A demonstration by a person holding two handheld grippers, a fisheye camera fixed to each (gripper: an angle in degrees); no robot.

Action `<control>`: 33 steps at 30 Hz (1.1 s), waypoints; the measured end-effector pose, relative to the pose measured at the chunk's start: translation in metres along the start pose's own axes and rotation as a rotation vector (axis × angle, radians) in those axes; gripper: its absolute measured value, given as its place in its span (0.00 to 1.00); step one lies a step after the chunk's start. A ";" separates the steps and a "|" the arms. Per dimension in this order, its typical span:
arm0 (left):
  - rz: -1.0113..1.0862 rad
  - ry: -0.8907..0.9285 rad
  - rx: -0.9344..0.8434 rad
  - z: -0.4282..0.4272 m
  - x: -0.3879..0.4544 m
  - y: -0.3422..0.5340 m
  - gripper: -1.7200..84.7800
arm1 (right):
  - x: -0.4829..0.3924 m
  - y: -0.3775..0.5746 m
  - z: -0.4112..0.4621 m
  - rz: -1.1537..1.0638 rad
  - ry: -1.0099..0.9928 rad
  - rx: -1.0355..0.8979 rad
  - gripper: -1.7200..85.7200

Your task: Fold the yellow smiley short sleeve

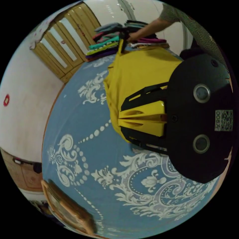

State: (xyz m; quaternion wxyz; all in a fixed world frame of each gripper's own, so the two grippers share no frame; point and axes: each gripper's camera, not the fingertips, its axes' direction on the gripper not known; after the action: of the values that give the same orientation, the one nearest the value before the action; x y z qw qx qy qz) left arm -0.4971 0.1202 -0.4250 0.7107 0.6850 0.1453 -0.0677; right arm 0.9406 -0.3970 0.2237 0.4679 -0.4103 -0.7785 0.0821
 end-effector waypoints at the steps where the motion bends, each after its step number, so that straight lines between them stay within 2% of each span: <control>1: -0.071 0.051 0.032 -0.009 -0.015 0.006 0.02 | 0.009 0.006 0.009 0.041 0.005 -0.041 0.02; 3: -0.138 0.048 0.084 -0.028 -0.029 0.016 0.02 | 0.028 0.020 0.000 0.153 -0.091 0.011 0.02; 7: -0.152 0.018 0.122 -0.067 -0.050 0.046 0.03 | 0.040 0.067 -0.040 0.217 -0.070 0.122 0.03; 11: -0.181 0.191 0.152 -0.100 -0.069 0.109 0.07 | 0.026 0.136 -0.061 0.206 -0.169 0.162 0.04; 14: -0.197 0.280 0.127 -0.121 -0.080 0.167 0.10 | 0.006 0.209 -0.066 0.266 -0.205 0.126 0.06; 18: -0.269 0.279 0.058 -0.138 -0.093 0.235 0.12 | -0.014 0.305 -0.063 0.397 -0.285 0.058 0.08; 20: -0.327 0.298 0.011 -0.141 -0.103 0.271 0.13 | -0.015 0.338 -0.063 0.487 -0.350 0.095 0.09; 29: -0.365 0.300 -0.087 -0.132 -0.122 0.298 0.07 | -0.010 0.396 -0.051 0.613 -0.481 0.111 0.09; 33: -0.363 0.357 -0.037 -0.148 -0.127 0.305 0.06 | -0.009 0.413 -0.058 0.597 -0.511 0.099 0.04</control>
State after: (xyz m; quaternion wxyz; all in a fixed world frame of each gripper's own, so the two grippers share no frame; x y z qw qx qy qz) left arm -0.5442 0.2700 -0.0991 0.6626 0.6356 0.3901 -0.0696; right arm 1.2213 -0.1495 0.0382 0.2338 -0.5617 -0.7116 0.3514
